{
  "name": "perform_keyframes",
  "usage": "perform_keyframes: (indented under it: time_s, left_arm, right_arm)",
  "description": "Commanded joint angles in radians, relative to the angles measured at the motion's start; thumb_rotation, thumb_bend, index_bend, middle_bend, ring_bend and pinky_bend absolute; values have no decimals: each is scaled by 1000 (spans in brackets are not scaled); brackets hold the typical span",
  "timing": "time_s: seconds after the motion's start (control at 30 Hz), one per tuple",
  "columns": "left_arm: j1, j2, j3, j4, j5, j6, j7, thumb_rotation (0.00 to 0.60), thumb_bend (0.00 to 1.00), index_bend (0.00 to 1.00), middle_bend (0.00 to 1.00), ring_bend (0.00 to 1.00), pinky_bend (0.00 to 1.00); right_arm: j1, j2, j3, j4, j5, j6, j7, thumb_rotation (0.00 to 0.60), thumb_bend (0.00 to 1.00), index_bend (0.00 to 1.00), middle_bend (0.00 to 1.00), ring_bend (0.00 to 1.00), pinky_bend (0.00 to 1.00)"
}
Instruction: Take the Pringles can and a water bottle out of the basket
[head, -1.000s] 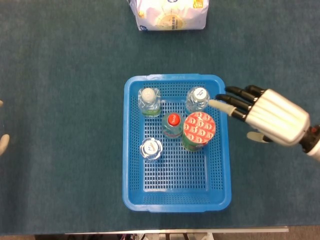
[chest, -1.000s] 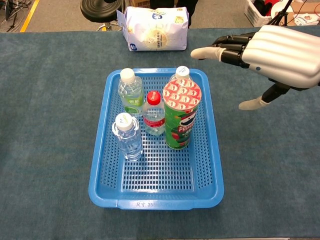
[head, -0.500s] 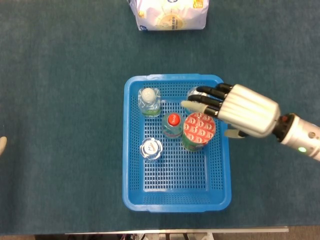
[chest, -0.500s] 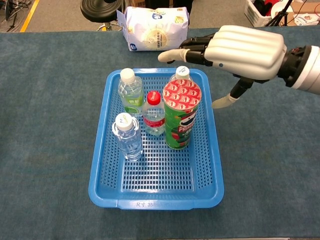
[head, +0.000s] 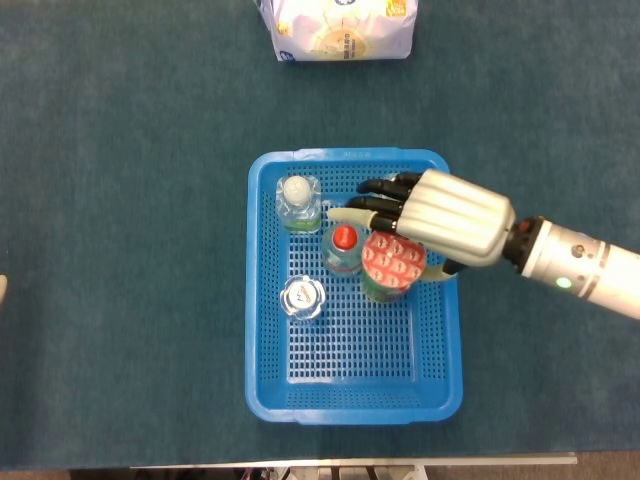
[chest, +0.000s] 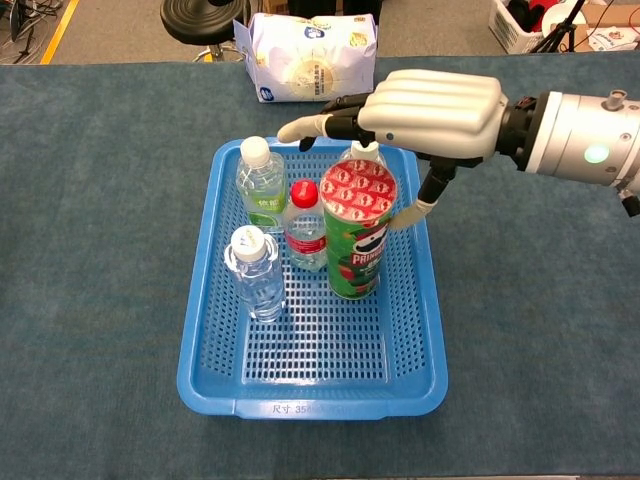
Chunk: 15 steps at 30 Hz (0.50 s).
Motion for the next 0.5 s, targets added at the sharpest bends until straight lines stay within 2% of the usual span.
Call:
perform_keyframes:
  time_s: [0.03,0.5]
  left_arm:
    - [1,3,-1,0,1,2,-4,600,246,241,175,101,318]
    - [-1,9,-1,-14,11,2,4,600,246,242,175,101,318]
  right_arm:
    - [15,-7,-8,3,1,-5,21,600,0,107,226,171,411]
    - [36,30,-51,-42,8,0,52,600,0,173,277,227,459]
